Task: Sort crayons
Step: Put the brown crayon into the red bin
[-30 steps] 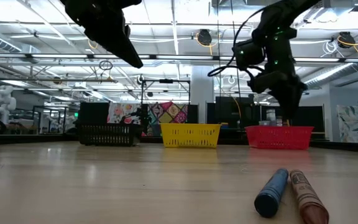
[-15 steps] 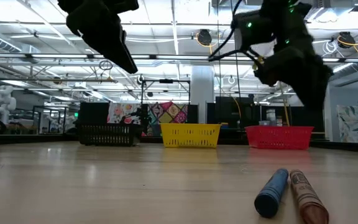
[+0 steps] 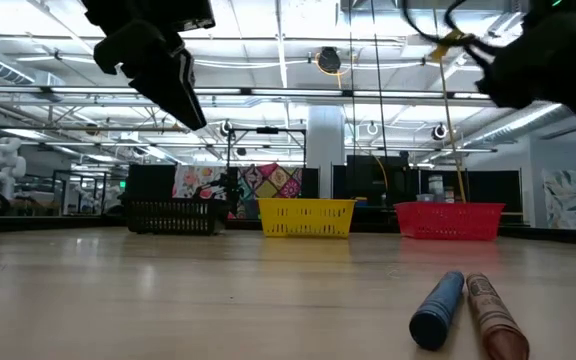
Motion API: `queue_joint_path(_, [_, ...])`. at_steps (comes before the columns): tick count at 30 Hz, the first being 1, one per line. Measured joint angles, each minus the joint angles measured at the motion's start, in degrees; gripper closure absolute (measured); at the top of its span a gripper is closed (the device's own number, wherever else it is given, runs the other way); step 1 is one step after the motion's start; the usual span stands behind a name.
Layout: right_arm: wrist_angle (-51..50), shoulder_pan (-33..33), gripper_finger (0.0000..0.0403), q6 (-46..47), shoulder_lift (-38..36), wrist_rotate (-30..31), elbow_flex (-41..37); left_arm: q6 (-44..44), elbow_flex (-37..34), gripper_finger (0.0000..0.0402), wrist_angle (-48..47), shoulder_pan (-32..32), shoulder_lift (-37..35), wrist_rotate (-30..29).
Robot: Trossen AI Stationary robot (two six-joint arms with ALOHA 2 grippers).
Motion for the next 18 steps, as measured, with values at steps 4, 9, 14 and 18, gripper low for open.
queue_joint_path(4, [1.6, 5.0, 0.0257, 9.5, 0.0, 0.2, 0.0, 0.9, 0.0, 0.0299, 0.0, 0.0, 0.0, -0.1])
queue_joint_path(9, [2.8, 10.7, 0.0258, 17.6, 0.0, -0.1, 0.0, 2.9, 0.0, 0.0299, 0.0, 0.0, 0.0, -0.2])
queue_joint_path(14, [6.7, 15.4, 0.0258, 20.3, 0.0, -0.2, 0.0, 3.5, 0.0, 0.0299, 0.2, 0.0, 0.0, -0.2])
queue_joint_path(18, [9.9, 17.5, 0.0258, 13.2, 0.0, 0.0, 0.0, 3.6, 0.0, 0.0299, 0.2, 0.0, 0.0, -0.2])
